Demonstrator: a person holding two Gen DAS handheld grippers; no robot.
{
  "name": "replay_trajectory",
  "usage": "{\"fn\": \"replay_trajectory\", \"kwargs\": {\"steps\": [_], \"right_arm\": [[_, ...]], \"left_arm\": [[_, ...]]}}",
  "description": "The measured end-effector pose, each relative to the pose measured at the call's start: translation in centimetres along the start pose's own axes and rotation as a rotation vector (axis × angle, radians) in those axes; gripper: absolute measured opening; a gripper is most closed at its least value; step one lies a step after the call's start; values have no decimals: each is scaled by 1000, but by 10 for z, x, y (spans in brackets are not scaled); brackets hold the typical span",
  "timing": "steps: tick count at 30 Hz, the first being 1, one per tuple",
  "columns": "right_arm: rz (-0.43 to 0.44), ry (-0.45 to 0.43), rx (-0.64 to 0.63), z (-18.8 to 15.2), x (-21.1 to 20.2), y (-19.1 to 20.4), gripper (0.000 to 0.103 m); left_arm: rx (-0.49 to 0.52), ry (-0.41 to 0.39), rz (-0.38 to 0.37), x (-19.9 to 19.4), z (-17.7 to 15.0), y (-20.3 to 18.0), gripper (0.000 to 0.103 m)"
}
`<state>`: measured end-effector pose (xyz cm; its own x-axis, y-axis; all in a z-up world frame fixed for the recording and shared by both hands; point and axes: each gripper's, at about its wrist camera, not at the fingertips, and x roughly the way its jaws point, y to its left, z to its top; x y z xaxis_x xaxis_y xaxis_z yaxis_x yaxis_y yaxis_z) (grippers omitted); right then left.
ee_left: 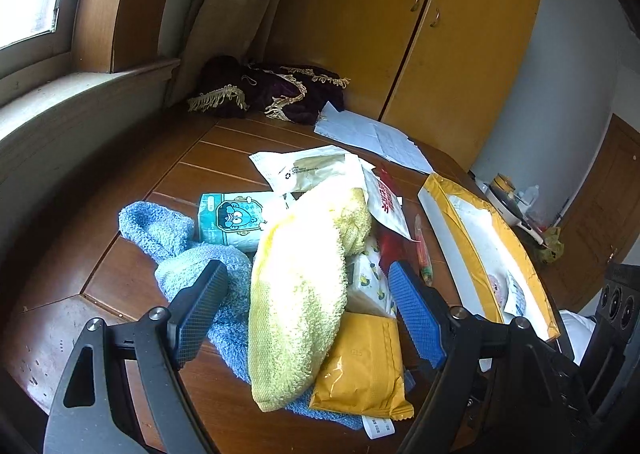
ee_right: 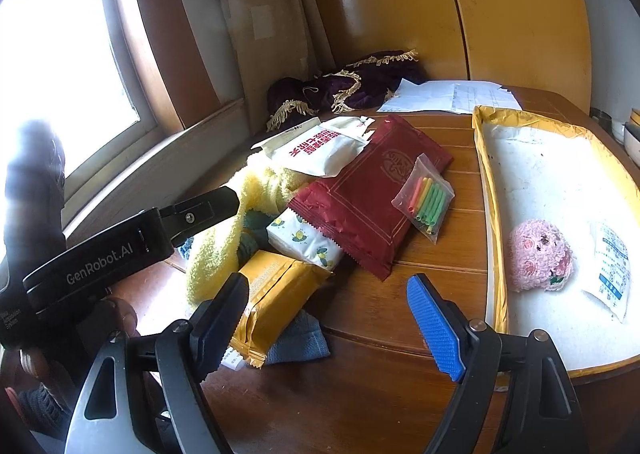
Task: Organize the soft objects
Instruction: 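Withdraw both open tools from the tray back over the pile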
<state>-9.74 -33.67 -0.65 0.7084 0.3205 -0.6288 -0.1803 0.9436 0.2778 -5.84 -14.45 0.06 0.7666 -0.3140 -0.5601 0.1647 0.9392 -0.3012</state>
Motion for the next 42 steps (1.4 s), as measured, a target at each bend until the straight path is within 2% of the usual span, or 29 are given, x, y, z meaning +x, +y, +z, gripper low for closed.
{"fn": "replay_trajectory", "kwargs": {"steps": [9,14,27,35,42], "right_arm": [[46,-58,-18,0,-13,6,83],[60,-57,-37,-1,-13,10,82],[63,-61,-41,-1,-13,10,68],[60,-53,-50,-3,-11,11,64],[62,-55,-48,-3,-11,11,61]], "left_arm": [[-91,-86,-24,-18,5,17,83],[-121,-64,-22,-13,6,23,83],[-112,-62,-19,-12,6,22,83],[-116,-62,-24,-12,6,22,83],[-130,-107,-24,-22,9,29,83]]}}
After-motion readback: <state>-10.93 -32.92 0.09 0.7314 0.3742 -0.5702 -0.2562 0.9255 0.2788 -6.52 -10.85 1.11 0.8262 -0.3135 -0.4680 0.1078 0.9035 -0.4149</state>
